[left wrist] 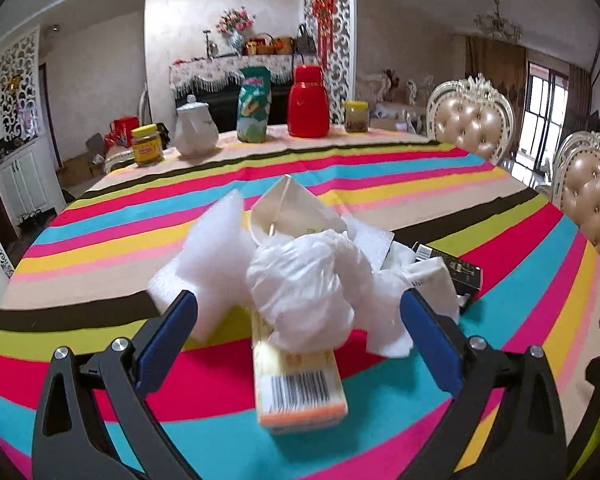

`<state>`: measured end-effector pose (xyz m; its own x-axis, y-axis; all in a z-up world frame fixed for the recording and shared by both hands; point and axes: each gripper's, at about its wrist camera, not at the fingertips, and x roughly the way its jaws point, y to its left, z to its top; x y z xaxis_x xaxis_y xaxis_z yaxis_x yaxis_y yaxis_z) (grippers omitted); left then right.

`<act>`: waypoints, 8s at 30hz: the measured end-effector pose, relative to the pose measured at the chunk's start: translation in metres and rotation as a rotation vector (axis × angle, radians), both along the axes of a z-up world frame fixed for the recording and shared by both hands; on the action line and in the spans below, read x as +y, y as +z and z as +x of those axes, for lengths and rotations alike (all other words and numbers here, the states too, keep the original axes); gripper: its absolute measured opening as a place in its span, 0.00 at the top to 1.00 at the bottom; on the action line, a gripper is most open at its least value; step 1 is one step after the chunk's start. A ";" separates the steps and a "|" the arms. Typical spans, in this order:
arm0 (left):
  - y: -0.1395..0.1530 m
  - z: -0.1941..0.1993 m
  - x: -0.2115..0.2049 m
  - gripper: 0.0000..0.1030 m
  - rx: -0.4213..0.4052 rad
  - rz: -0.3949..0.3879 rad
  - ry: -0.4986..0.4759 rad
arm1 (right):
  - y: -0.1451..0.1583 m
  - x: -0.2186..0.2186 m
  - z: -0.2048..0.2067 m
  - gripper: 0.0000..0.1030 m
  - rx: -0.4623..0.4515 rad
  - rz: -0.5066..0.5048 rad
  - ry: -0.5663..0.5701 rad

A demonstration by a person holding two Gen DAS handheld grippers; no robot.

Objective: Collect trash
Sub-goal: 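Grasp a white plastic bag with the left tool while the right grasps a tissue, then carry the plastic bag and tissue with both tools to the wastebasket, then open both tools over the pink wastebasket to drop the tissue and plastic bag, then grasp the yellow medicine box with the left tool while the right grasps a white tissue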

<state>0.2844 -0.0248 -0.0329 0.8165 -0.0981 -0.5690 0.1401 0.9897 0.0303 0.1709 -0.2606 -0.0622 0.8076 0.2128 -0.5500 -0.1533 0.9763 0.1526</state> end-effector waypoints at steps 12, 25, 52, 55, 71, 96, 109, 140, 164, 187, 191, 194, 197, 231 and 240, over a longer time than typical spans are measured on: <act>-0.001 -0.005 -0.012 0.74 -0.076 -0.035 -0.127 | -0.022 0.071 0.085 0.26 0.034 -0.167 0.140; 0.027 -0.024 0.022 0.74 -0.205 -0.170 -0.050 | -0.032 0.103 0.150 0.53 0.076 -0.259 0.141; 0.019 -0.066 -0.015 0.74 -0.159 -0.105 -0.149 | -0.015 0.050 0.035 0.75 0.055 0.001 0.078; 0.012 -0.082 -0.025 0.74 -0.128 -0.088 -0.167 | -0.013 0.045 0.024 0.75 0.054 0.010 0.079; -0.014 -0.137 -0.061 0.74 -0.066 -0.060 -0.255 | -0.010 0.006 -0.037 0.75 0.023 0.040 0.061; -0.008 -0.182 -0.129 0.74 -0.102 -0.066 -0.445 | 0.002 -0.060 -0.105 0.75 -0.105 0.077 -0.090; -0.007 -0.208 -0.210 0.74 -0.113 -0.066 -0.632 | 0.009 -0.134 -0.167 0.75 -0.187 0.067 -0.274; -0.017 -0.301 -0.432 0.71 -0.003 -0.192 -1.103 | -0.023 -0.305 -0.352 0.74 -0.151 0.058 -0.840; -0.015 -0.231 -0.317 0.05 -0.084 -0.046 -0.775 | -0.010 -0.259 -0.276 0.35 -0.129 0.043 -0.644; -0.030 -0.062 -0.011 0.05 0.017 0.044 0.047 | -0.002 -0.018 -0.016 0.25 -0.006 0.021 0.023; -0.038 -0.030 -0.009 0.05 0.089 0.055 0.074 | -0.008 -0.006 0.020 0.25 0.036 0.025 0.036; -0.043 -0.015 -0.012 0.05 0.119 0.068 0.098 | -0.015 -0.001 0.037 0.25 0.067 0.027 0.033; -0.047 -0.006 -0.012 0.05 0.132 0.060 0.109 | -0.021 0.008 0.054 0.23 0.092 0.002 0.047; -0.039 0.017 0.048 0.53 0.124 -0.064 0.131 | -0.045 0.130 0.175 0.45 0.229 -0.098 0.168; -0.041 0.014 0.044 0.53 0.132 -0.080 0.110 | -0.038 0.120 0.144 0.69 0.181 -0.101 0.171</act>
